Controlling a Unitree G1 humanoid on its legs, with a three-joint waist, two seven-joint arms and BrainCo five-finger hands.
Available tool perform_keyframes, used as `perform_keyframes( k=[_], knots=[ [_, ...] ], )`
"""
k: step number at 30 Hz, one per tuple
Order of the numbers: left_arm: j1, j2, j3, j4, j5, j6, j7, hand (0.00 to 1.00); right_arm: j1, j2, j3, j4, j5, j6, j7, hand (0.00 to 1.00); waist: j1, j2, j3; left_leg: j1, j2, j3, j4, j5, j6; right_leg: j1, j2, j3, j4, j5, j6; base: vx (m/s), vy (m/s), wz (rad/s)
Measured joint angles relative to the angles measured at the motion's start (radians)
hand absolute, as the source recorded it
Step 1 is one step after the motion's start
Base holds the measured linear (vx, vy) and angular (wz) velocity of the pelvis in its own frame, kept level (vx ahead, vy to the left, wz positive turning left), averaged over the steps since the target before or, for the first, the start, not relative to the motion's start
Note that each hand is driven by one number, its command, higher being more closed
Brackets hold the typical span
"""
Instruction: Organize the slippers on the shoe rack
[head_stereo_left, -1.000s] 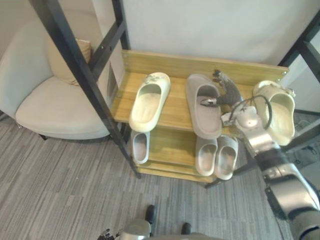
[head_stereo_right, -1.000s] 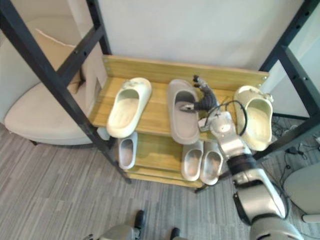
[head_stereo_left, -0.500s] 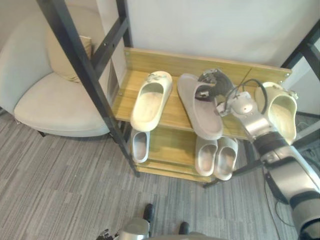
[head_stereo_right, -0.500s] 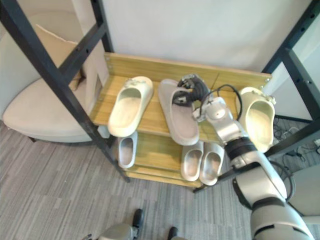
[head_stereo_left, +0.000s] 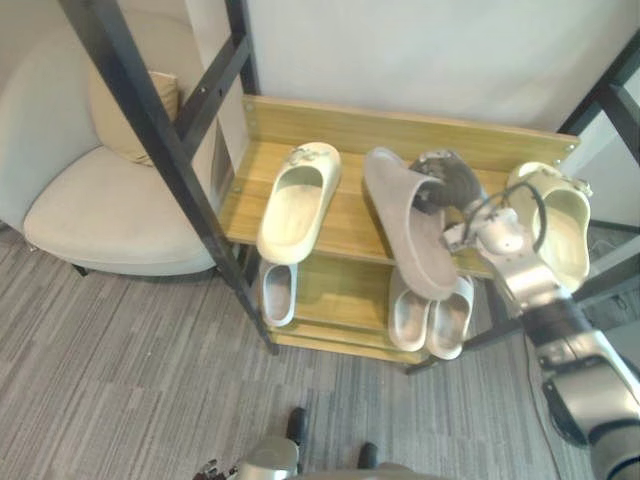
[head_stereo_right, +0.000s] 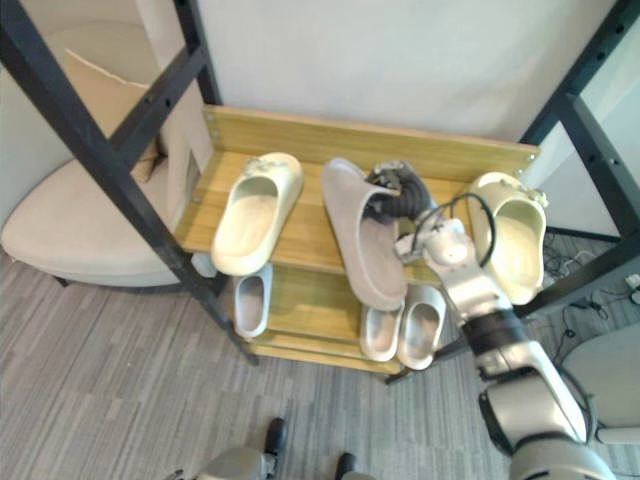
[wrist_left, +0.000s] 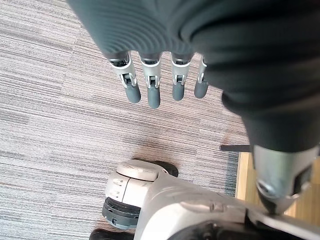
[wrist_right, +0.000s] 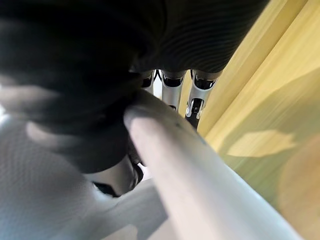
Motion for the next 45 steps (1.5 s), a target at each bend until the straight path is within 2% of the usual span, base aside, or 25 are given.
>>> perform_keyframes(
  k=[2, 5, 9, 12, 19, 21, 24, 27, 28, 29, 30, 31, 34, 36, 40, 44, 45],
  knots=[
    [0.011, -0.002, 0.000, 0.000, 0.001, 0.002, 0.000, 0.00, 0.069, 0.016, -0.066, -0.093, 0.000, -0.017, -0.009, 1.00, -0.019, 0.002, -0.001, 0.005, 0.000, 0.004, 0.000, 0.000, 0.000, -0.001, 0.000, 0.003, 0.000, 0.000, 0.000, 0.00, 0.000, -0.04],
    [0.011, -0.004, 0.000, 0.001, 0.004, 0.003, 0.000, 0.00, 0.144, 0.037, -0.136, -0.188, 0.004, -0.043, -0.011, 1.00, -0.024, 0.008, -0.005, 0.014, 0.003, 0.014, 0.000, -0.004, -0.006, 0.003, 0.000, 0.012, 0.000, 0.000, 0.000, -0.01, -0.003, -0.09],
    [0.014, -0.015, 0.000, 0.002, 0.008, 0.009, 0.000, 0.00, 0.240, 0.045, -0.170, -0.293, 0.035, -0.074, -0.005, 1.00, -0.033, 0.028, -0.017, 0.016, 0.002, 0.020, 0.000, -0.002, -0.005, 0.002, -0.001, 0.020, 0.000, -0.001, 0.001, -0.03, -0.012, -0.04],
    [0.016, -0.018, 0.000, 0.004, 0.008, 0.014, 0.000, 0.00, 0.324, 0.097, -0.180, -0.366, 0.067, -0.080, 0.015, 1.00, -0.040, 0.034, -0.027, 0.016, 0.002, 0.022, 0.000, -0.002, -0.005, 0.001, -0.001, 0.023, -0.001, -0.001, 0.002, 0.00, 0.000, 0.00],
    [0.017, -0.017, -0.003, 0.018, 0.010, 0.017, 0.000, 0.00, 0.503, 0.157, -0.161, -0.418, 0.121, -0.092, 0.109, 1.00, -0.041, 0.035, -0.046, 0.018, 0.000, 0.025, 0.001, 0.002, 0.001, 0.001, -0.004, 0.025, -0.002, -0.001, 0.003, 0.00, 0.000, 0.00],
    [0.017, -0.015, -0.012, 0.024, 0.010, 0.016, -0.001, 0.00, 0.587, 0.154, -0.087, -0.412, 0.121, -0.091, 0.159, 1.00, -0.041, 0.042, -0.053, 0.019, -0.001, 0.025, 0.001, 0.002, 0.001, 0.001, -0.006, 0.024, 0.000, -0.003, 0.005, 0.00, 0.000, 0.00],
    [0.013, -0.013, -0.024, 0.026, 0.010, 0.016, -0.002, 0.00, 0.600, 0.151, -0.012, -0.382, 0.120, -0.077, 0.196, 1.00, -0.045, 0.057, -0.044, 0.011, -0.002, 0.026, 0.021, -0.006, 0.001, -0.008, -0.010, 0.024, 0.027, -0.012, 0.008, -0.03, -0.004, 0.00],
    [-0.038, -0.012, -0.060, 0.012, 0.006, -0.005, -0.015, 0.00, 0.521, 0.115, 0.079, -0.308, 0.117, -0.071, 0.220, 1.00, -0.047, 0.097, 0.033, -0.174, 0.007, 0.040, 0.344, -0.130, 0.001, -0.128, -0.010, 0.027, 0.213, -0.073, -0.002, -0.18, -0.009, -0.01],
    [-0.063, -0.018, -0.071, 0.000, -0.003, -0.009, -0.021, 0.00, 0.463, 0.083, 0.109, -0.276, 0.113, -0.070, 0.222, 1.00, -0.047, 0.124, 0.073, -0.249, 0.020, 0.039, 0.455, -0.168, -0.001, -0.187, 0.000, 0.026, 0.294, -0.098, -0.006, -0.21, -0.015, -0.01],
    [-0.070, -0.019, -0.074, -0.001, -0.006, -0.012, -0.021, 0.00, 0.444, 0.075, 0.118, -0.267, 0.112, -0.069, 0.222, 1.00, -0.046, 0.129, 0.082, -0.272, 0.022, 0.039, 0.480, -0.176, -0.001, -0.209, 0.001, 0.026, 0.320, -0.108, -0.007, -0.28, -0.018, 0.07],
    [-0.085, -0.021, -0.086, -0.002, -0.031, -0.025, -0.022, 0.00, 0.393, 0.062, 0.136, -0.239, 0.109, -0.068, 0.218, 1.00, -0.046, 0.138, 0.111, -0.339, 0.028, 0.039, 0.553, -0.203, -0.004, -0.276, 0.001, 0.026, 0.411, -0.140, -0.009, -0.29, -0.009, 0.12],
    [-0.099, -0.021, -0.092, -0.002, -0.051, -0.027, -0.021, 0.00, 0.351, 0.051, 0.152, -0.229, 0.108, -0.068, 0.206, 1.00, -0.045, 0.135, 0.148, -0.400, 0.028, 0.036, 0.623, -0.226, -0.011, -0.344, -0.005, 0.023, 0.503, -0.180, -0.019, -0.34, -0.012, 0.16],
    [-0.110, -0.023, -0.107, -0.002, -0.070, -0.027, -0.022, 0.00, 0.307, 0.034, 0.160, -0.228, 0.106, -0.069, 0.193, 1.00, -0.042, 0.136, 0.189, -0.496, 0.026, 0.023, 0.706, -0.236, -0.014, -0.439, -0.014, 0.009, 0.610, -0.217, -0.019, -0.27, -0.022, 0.24],
    [-0.115, -0.021, -0.111, -0.001, -0.076, -0.025, -0.020, 0.00, 0.248, 0.033, 0.159, -0.228, 0.068, -0.071, 0.154, 1.00, -0.035, 0.127, 0.226, -0.610, 0.026, 0.023, 0.783, -0.236, -0.015, -0.557, -0.037, -0.008, 0.726, -0.243, -0.028, -0.22, -0.016, 0.24],
    [-0.131, -0.026, -0.108, -0.001, -0.100, -0.025, -0.018, 0.00, 0.179, 0.043, 0.147, -0.224, 0.045, -0.074, 0.088, 1.00, -0.020, 0.128, 0.251, -0.757, 0.017, 0.015, 0.900, -0.241, -0.022, -0.701, -0.068, -0.026, 0.876, -0.288, -0.032, -0.24, -0.007, 0.28],
    [-0.173, -0.029, -0.052, -0.005, -0.118, -0.019, -0.015, 0.00, 0.078, 0.137, 0.086, -0.156, 0.015, -0.077, -0.019, 1.00, -0.004, 0.100, 0.290, -0.916, 0.018, 0.019, 0.989, -0.240, -0.031, -0.852, -0.112, -0.055, 1.006, -0.314, -0.049, -0.23, -0.029, 0.31],
    [-0.174, -0.036, -0.037, -0.022, -0.124, -0.018, -0.010, 0.00, 0.052, 0.159, 0.067, -0.150, -0.013, -0.077, -0.052, 1.00, 0.009, 0.101, 0.298, -0.953, 0.030, 0.014, 1.117, -0.276, -0.031, -0.886, -0.119, -0.060, 1.053, -0.328, -0.053, -0.19, -0.005, 0.14]
  ],
)
